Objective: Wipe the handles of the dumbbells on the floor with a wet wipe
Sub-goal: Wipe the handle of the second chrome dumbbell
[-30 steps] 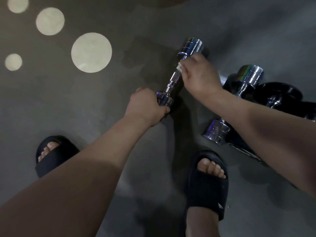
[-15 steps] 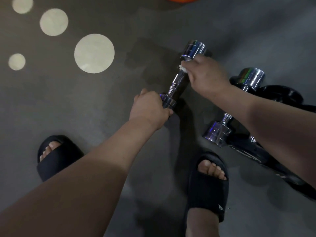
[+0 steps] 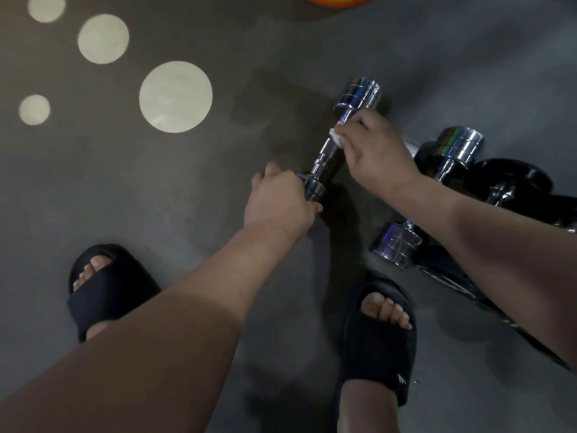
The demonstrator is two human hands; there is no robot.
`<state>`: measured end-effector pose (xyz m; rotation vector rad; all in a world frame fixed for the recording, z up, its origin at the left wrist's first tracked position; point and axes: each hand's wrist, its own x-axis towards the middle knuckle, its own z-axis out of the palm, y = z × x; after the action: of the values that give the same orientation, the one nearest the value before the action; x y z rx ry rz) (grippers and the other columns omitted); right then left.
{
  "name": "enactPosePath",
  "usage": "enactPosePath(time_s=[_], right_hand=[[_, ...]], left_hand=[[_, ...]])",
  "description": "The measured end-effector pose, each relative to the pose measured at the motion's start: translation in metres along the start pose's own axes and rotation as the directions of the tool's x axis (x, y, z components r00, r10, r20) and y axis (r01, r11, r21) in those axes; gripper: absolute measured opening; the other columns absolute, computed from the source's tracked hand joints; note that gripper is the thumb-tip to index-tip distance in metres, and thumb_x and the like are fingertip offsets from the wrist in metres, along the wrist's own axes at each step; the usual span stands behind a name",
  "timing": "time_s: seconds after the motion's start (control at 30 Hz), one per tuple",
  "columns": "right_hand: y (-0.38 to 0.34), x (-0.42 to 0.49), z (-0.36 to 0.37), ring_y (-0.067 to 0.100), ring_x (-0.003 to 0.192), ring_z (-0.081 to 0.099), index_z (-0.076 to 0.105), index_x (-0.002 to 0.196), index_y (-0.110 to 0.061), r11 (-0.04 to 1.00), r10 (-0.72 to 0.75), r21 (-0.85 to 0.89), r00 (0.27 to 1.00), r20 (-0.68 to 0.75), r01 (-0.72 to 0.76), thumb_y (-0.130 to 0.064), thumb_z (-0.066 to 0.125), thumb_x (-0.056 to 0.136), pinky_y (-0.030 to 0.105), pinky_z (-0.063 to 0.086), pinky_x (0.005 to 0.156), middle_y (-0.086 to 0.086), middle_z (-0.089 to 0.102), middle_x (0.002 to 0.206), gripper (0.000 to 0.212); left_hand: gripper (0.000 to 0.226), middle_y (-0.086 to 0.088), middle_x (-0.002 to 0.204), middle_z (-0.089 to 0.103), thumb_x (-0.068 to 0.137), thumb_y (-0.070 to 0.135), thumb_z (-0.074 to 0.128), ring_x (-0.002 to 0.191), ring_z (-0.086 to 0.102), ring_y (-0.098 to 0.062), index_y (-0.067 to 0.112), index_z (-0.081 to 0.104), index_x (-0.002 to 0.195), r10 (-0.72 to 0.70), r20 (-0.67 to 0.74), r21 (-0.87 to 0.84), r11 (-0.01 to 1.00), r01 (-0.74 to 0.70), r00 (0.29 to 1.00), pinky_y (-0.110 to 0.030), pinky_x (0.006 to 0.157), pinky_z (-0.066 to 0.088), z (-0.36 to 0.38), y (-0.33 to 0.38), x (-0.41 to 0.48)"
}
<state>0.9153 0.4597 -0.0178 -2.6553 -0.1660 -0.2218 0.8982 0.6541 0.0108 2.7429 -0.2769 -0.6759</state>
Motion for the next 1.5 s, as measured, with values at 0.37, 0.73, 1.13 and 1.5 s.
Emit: enactPosePath(time_s=[0.37, 0.73, 1.13, 1.5], right_hand=[[-0.003, 0.013, 0.002, 0.041, 0.079, 0.058, 0.065, 0.099, -0.002, 0.989, 0.098, -0.114, 0.995, 0.025, -0.094, -0.027, 0.045, 0.103, 0.043, 0.051, 0.067, 0.021, 0.057, 0.096, 0.032], [-0.003, 0.003, -0.005, 0.039, 0.078, 0.059, 0.065, 0.102, -0.009, 0.998, -0.042, -0.037, 0.995, 0.092, 0.045, -0.024, 0.050, 0.100, 0.045, 0.052, 0.063, 0.016, 0.058, 0.098, 0.022], [-0.009, -0.011, -0.002, 0.015, 0.089, 0.057, 0.072, 0.112, -0.002, 0.977, 0.113, 0.188, 0.992, -0.060, -0.100, -0.012, 0.059, 0.099, 0.013, 0.044, 0.085, 0.017, 0.056, 0.110, 0.021], [-0.013, 0.005, 0.003, 0.035, 0.083, 0.058, 0.069, 0.100, -0.004, 0.981, 0.194, -0.032, 0.981, -0.006, -0.194, -0.012, 0.053, 0.097, 0.033, 0.045, 0.071, 0.020, 0.056, 0.105, 0.019]], left_hand=[[0.051, -0.009, 0.112, 0.052, 0.082, 0.053, 0.074, 0.113, 0.049, -0.031, 0.016, 0.063, 0.116, -0.005, -0.017, 0.012, 1.000, 0.005, 1.000, -0.031, 0.092, 0.037, -0.001, 0.006, -0.008], [0.052, -0.009, 0.117, 0.048, 0.083, 0.052, 0.074, 0.113, 0.047, -0.033, 0.014, 0.061, 0.117, -0.026, -0.012, 0.018, 0.999, 0.026, 1.000, -0.033, 0.093, 0.038, -0.002, 0.011, -0.013], [0.052, -0.008, 0.116, 0.048, 0.081, 0.052, 0.075, 0.115, 0.046, -0.032, 0.015, 0.062, 0.115, -0.037, 0.000, 0.012, 0.999, 0.037, 0.999, -0.033, 0.092, 0.039, -0.001, 0.011, -0.011], [0.054, -0.008, 0.115, 0.046, 0.082, 0.054, 0.075, 0.113, 0.046, -0.033, 0.014, 0.061, 0.116, -0.032, 0.000, 0.004, 0.999, 0.032, 0.999, -0.035, 0.094, 0.040, 0.000, 0.010, -0.012]])
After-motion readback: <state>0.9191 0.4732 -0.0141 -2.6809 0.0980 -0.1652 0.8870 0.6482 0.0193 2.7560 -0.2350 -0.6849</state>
